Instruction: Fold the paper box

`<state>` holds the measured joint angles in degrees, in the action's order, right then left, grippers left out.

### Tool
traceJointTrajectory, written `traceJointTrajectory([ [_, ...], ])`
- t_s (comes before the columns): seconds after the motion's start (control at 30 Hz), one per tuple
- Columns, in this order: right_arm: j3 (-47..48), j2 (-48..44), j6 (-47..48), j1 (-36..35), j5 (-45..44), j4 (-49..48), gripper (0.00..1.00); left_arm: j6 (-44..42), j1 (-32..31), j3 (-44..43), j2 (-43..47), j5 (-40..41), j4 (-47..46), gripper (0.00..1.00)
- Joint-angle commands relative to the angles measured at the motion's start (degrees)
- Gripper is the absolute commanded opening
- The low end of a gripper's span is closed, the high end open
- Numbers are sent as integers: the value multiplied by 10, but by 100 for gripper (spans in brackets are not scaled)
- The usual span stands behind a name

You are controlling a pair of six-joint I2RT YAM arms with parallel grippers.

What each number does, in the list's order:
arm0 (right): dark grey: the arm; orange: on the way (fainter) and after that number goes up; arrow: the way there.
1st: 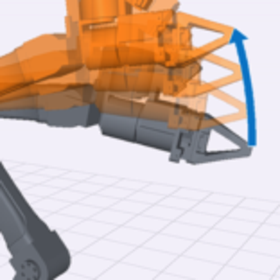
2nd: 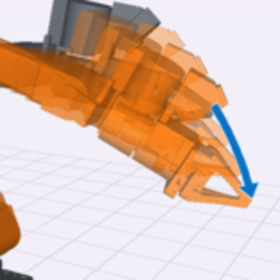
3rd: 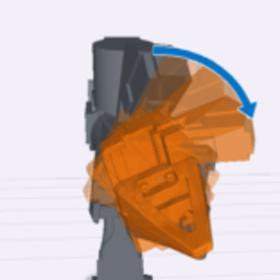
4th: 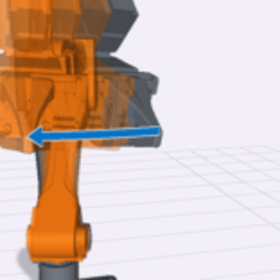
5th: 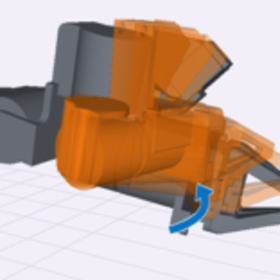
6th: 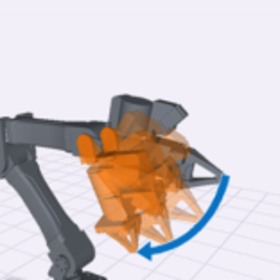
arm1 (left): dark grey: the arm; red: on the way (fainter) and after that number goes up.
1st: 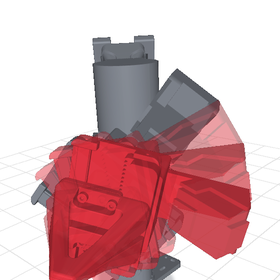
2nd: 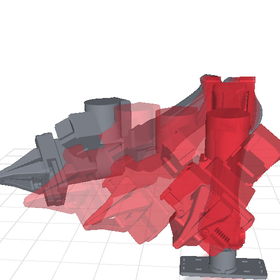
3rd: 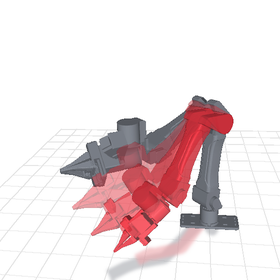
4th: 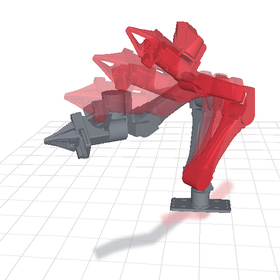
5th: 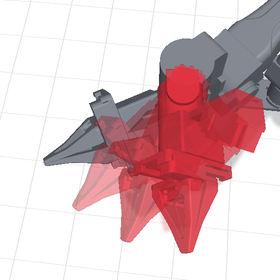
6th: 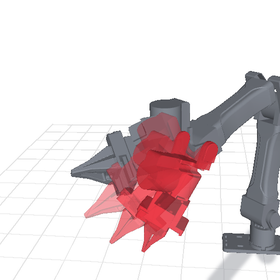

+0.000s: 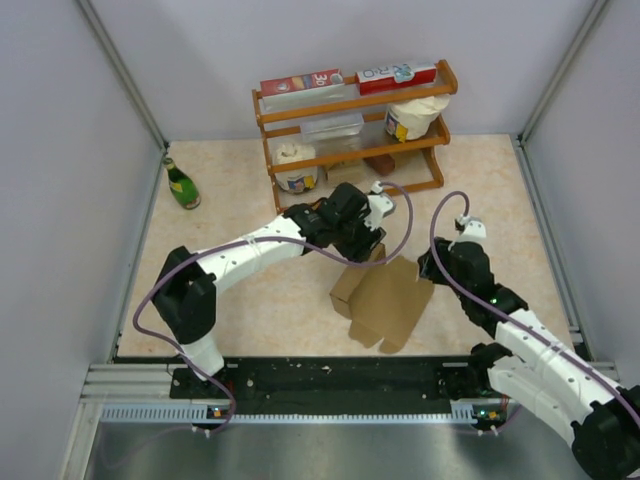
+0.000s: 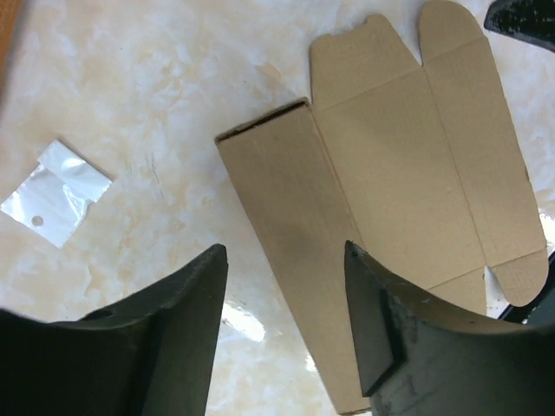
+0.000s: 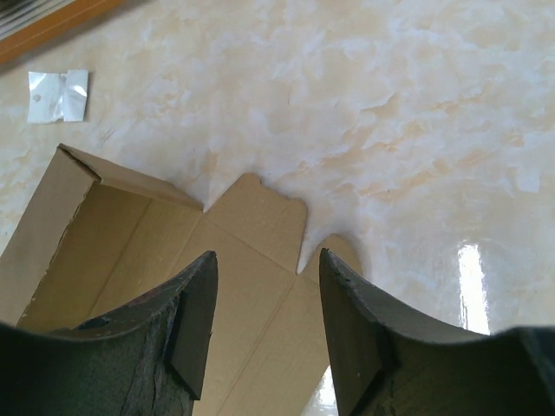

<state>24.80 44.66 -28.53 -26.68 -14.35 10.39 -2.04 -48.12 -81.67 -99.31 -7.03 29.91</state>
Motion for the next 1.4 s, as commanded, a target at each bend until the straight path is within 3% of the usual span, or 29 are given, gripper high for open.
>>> traceJointTrajectory([
  [0.0,21,-20,-40,27,13,9,50,-9,-41,-21,32,94,32,66],
  [0.13,26,-39,-64,56,20,30,50,-2,-79,-23,27,163,45,76],
  [0.3,35,-73,-100,80,25,56,50,10,-104,-30,7,189,51,81],
  [0.77,39,-85,-109,108,55,63,50,-9,-160,-67,-59,282,72,82],
  [1.37,31,-81,-108,109,57,55,48,-38,-184,-68,-92,388,81,52],
])
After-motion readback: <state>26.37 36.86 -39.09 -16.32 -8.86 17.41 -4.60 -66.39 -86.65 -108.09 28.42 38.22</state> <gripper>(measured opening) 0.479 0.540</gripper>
